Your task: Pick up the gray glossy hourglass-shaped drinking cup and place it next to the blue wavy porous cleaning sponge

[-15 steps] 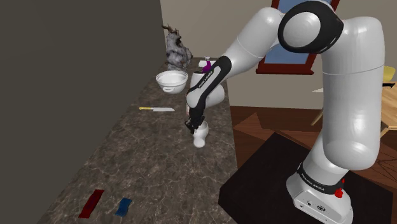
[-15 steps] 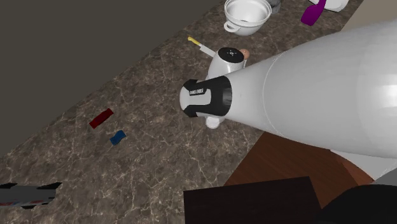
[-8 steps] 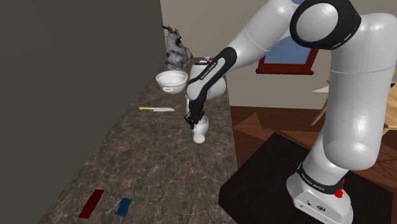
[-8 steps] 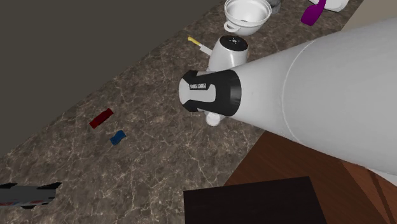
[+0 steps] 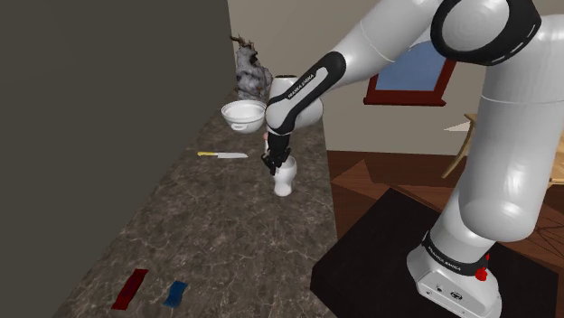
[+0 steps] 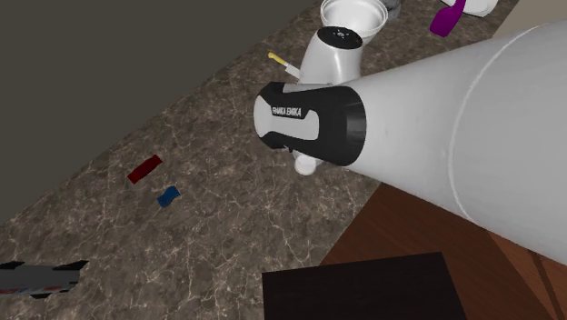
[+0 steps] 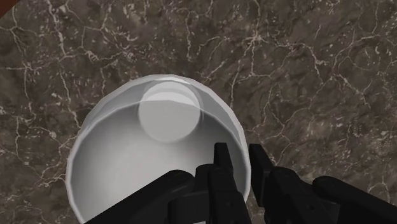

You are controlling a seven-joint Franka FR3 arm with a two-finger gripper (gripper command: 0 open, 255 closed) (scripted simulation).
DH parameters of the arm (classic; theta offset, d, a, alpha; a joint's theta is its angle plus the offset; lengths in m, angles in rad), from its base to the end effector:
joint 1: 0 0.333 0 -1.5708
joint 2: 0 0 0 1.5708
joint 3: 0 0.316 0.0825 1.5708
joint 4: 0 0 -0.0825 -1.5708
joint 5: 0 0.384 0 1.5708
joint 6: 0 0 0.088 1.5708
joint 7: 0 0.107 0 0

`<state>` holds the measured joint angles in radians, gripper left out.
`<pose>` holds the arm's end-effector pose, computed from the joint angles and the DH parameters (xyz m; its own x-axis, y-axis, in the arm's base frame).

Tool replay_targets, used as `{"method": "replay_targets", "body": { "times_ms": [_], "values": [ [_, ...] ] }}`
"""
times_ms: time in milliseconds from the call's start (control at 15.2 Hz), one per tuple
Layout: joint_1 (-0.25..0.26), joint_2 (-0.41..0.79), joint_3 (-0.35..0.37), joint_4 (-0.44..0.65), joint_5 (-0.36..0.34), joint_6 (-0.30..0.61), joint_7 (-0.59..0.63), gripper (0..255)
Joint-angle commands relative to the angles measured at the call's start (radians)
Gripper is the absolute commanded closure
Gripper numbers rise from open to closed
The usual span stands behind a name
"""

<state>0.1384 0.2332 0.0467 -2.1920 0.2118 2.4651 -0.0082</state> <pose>0.5504 0.1025 0.2827 0.9992 0.0269 0.0281 0.0308 -0.9884 -0.1484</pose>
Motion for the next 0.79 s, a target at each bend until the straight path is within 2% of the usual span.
{"method": "replay_targets", "body": {
  "times_ms": [0,726],
  "values": [
    [0.000,-0.018,-0.002,0.007,-0.004,-0.024,0.005,255],
    [-0.001,-0.112,-0.007,0.047,-0.025,-0.158,0.033,255]
  ]
}}
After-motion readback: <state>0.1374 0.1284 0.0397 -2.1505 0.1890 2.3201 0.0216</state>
